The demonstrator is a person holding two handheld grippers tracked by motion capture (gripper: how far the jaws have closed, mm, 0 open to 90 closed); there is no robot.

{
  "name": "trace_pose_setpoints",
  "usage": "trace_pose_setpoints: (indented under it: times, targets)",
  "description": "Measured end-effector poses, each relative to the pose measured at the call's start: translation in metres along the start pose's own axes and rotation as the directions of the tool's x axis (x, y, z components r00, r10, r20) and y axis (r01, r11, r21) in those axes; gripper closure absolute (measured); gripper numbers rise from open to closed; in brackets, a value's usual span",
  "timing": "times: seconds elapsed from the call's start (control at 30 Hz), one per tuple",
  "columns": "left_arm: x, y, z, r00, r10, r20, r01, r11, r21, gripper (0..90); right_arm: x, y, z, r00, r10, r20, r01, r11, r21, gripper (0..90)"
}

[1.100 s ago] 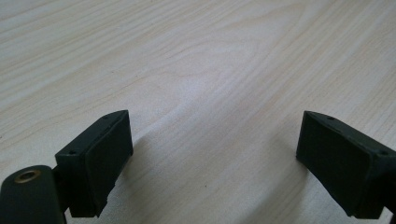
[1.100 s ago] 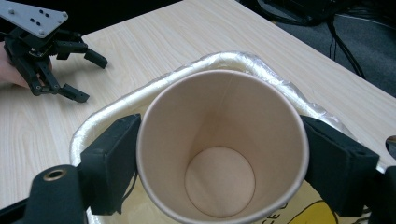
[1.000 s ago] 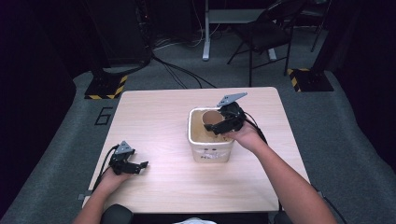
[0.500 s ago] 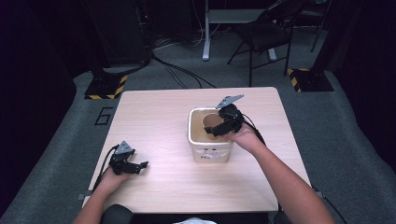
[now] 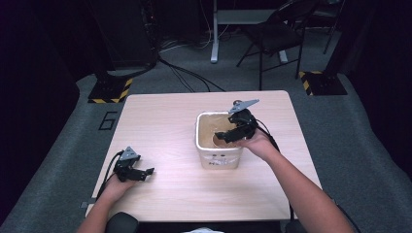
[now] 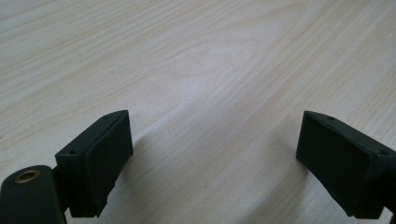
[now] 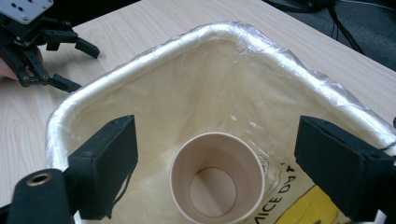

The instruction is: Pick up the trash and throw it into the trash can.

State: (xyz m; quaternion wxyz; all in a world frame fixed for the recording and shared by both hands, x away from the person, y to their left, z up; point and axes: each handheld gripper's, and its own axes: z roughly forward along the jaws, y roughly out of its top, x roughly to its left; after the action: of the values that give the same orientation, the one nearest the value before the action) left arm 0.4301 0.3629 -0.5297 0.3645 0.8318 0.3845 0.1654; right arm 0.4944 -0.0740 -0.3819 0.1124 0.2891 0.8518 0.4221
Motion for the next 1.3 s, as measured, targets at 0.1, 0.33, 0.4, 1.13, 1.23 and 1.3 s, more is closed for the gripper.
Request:
trace_pose_setpoints:
  times: [0.1, 0.33, 0.4, 1.13, 1.23, 1.3]
  targets:
    - [0.000, 0.000, 0.000, 1.0000, 0.000, 0.001, 0.000, 1.0000, 0.001, 10.6, 0.000, 0.000, -0.005, 1.0000, -0.004, 0.002, 0.004, 1.000, -0.010, 12.9]
    - [0.000, 0.000, 0.000, 1.0000, 0.000, 0.002, 0.000, 1.0000, 0.003, 10.6, 0.002, -0.001, -0.017, 0.9996, -0.015, 0.024, 0.016, 0.999, -0.043, 13.1]
    - [0.000, 0.000, 0.000, 1.0000, -0.003, -0.005, 0.003, 1.0000, -0.001, 10.6, 0.002, -0.003, -0.022, 0.9993, -0.020, 0.033, 0.022, 0.998, -0.052, 13.2]
    - [0.000, -0.001, -0.001, 1.0000, 0.008, -0.002, -0.008, 0.9999, 0.006, 10.6, -0.025, -0.035, -0.081, 0.9873, 0.020, 0.157, -0.008, 0.997, -0.081, 14.0]
    - [0.000, -0.001, -0.001, 1.0000, 0.008, -0.002, -0.008, 1.0000, 0.005, 10.6, -0.027, -0.041, -0.087, 0.9845, 0.028, 0.173, -0.014, 0.996, -0.085, 14.0]
    - [0.000, -0.001, -0.002, 1.0000, 0.006, -0.002, -0.006, 0.9999, 0.008, 10.6, -0.027, -0.046, -0.091, 0.9827, 0.048, 0.179, -0.031, 0.995, -0.095, 14.0]
